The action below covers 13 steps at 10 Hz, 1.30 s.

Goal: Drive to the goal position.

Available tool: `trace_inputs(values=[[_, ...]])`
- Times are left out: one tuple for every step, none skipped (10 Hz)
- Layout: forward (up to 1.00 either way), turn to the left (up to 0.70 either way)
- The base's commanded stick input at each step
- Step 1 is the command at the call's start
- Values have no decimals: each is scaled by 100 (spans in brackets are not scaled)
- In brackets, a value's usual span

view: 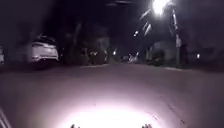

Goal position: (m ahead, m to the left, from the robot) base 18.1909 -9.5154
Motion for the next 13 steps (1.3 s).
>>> trace_inputs(values=[[85,0],[85,0],[85,0],[85,0],[85,0],[85,0],[85,0],[85,0],[85,0],[85,-22],[85,-34],[85,-14],[85,0]])
